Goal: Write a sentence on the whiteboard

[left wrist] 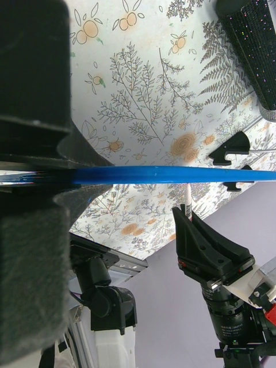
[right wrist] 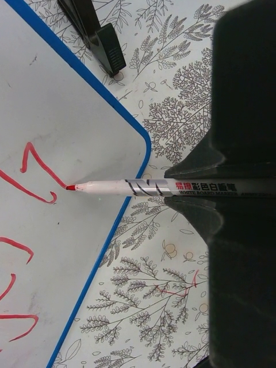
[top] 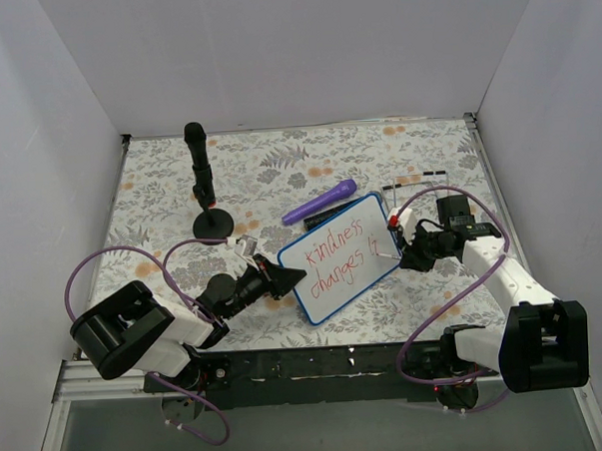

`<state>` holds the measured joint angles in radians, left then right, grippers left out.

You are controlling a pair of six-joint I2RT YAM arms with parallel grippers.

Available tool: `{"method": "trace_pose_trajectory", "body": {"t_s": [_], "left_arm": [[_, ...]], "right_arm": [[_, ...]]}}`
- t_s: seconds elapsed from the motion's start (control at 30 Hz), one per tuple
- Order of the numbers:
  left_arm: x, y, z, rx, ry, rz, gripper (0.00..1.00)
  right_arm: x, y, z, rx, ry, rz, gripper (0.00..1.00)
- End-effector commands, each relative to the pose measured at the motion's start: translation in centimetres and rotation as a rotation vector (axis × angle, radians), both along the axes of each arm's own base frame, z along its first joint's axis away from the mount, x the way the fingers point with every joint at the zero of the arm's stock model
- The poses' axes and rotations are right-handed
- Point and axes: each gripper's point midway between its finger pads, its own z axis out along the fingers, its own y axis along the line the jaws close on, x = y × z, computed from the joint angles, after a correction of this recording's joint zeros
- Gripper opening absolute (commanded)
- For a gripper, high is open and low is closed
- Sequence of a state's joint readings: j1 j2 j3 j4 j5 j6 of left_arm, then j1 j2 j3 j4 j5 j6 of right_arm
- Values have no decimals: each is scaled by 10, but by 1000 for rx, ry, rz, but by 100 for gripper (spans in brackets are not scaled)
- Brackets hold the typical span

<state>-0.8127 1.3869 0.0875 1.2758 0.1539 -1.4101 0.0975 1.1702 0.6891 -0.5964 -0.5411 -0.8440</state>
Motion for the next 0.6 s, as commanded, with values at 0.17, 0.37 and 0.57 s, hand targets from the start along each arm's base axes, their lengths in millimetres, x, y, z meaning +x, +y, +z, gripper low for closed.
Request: {"method": "trace_pose_trajectory", "body": {"t_s": [0.17, 0.37, 0.57], "left_arm": [[-5, -3, 8, -13, -44, -36, 0], [-5, -3, 9, -14, -47, -34, 0], [-6, -2, 7, -10, -45, -31, 0]], "right_arm": [[32, -2, 25, -2, -96, -55, 1], [43, 3, 46, 32, -132, -60, 1], [33, 7, 59, 63, -152, -44, 1]]}}
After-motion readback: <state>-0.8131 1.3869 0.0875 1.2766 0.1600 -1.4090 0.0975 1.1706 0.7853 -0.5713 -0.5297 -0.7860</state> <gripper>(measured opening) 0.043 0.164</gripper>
